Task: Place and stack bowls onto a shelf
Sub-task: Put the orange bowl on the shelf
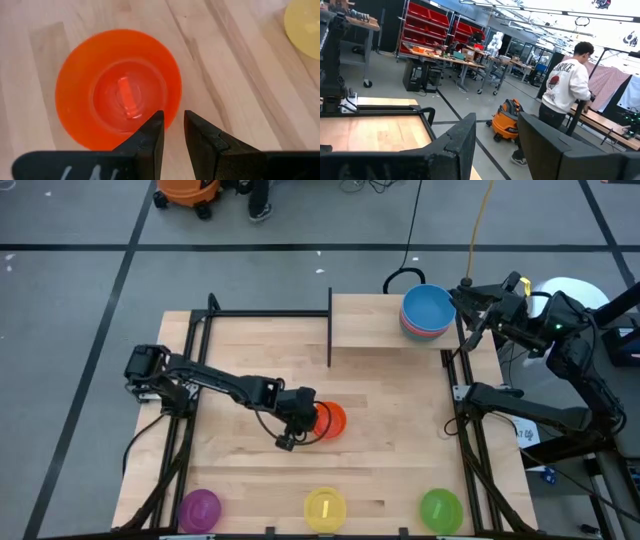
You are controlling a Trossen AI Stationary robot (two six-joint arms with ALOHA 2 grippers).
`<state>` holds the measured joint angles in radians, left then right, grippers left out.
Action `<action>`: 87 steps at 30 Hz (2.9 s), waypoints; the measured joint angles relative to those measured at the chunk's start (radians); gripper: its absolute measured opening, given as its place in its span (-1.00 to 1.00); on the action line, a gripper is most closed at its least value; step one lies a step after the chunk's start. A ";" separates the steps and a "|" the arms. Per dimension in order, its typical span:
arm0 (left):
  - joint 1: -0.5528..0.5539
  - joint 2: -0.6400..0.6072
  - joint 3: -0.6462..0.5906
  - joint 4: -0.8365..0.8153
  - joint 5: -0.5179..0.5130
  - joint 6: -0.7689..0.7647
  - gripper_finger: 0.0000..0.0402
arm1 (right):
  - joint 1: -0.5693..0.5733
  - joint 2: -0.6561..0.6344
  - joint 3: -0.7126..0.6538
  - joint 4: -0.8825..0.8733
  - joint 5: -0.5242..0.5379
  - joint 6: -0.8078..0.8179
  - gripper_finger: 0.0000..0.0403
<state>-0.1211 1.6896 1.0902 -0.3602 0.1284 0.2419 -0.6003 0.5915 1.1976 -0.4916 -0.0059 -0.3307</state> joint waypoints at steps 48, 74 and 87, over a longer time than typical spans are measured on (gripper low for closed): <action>0.002 0.146 0.294 -0.353 0.059 0.045 -0.60 | 0.000 0.000 0.001 -0.038 0.005 -0.064 -0.30; -0.024 0.157 0.288 -0.344 0.097 -0.035 -0.60 | 0.000 0.000 0.001 -0.041 0.005 -0.120 -0.30; -0.024 0.157 0.265 -0.316 0.107 -0.013 -0.60 | 0.000 0.000 0.001 -0.041 0.005 -0.127 -0.30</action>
<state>-0.1455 1.8464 1.3552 -0.6766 0.2352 0.2291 -0.6006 0.5916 1.1984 -0.5327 -0.0013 -0.4576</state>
